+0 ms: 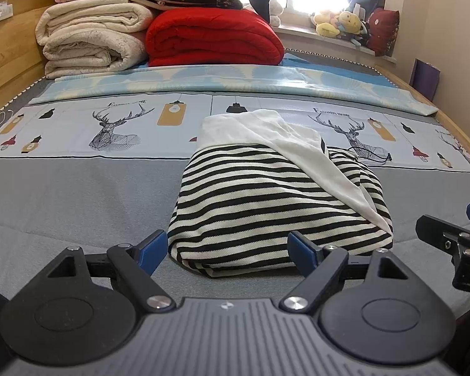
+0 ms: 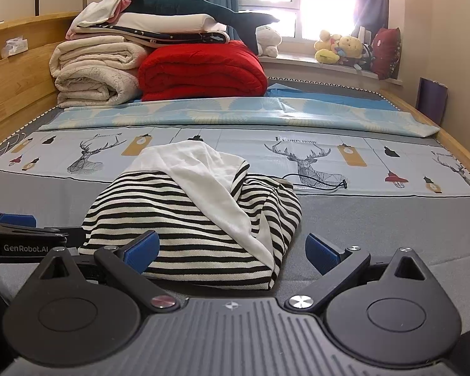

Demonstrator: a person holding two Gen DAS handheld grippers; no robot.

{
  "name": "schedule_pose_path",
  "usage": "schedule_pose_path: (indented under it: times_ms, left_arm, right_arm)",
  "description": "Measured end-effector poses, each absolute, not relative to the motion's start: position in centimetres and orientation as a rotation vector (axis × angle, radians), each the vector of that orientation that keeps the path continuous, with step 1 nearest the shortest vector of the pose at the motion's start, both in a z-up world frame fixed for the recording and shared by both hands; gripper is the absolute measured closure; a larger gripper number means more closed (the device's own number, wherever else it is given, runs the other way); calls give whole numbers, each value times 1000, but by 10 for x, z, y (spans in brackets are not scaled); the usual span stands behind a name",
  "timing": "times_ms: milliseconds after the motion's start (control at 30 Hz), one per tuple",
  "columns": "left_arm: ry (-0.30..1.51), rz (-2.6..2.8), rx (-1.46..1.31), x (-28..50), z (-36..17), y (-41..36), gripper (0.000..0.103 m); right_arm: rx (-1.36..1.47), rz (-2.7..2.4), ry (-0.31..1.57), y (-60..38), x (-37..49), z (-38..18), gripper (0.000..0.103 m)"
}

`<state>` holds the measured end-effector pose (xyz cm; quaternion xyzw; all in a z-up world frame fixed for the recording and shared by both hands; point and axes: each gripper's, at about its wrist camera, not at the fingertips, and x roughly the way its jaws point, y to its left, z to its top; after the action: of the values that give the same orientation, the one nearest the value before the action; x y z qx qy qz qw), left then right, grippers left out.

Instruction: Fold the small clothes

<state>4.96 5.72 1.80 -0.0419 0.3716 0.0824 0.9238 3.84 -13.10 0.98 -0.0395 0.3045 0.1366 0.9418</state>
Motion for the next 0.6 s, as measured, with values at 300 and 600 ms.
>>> schedule_pose_path:
  times_ms: [300,600]
  left_arm:
    - [760,163,-79,50,17,57,16]
    - [754,157,-74,50,17,56,16]
  right_arm:
    - [-80,279,620,-131,38,10,4]
    - [-78,278,619,-131,39,10,4]
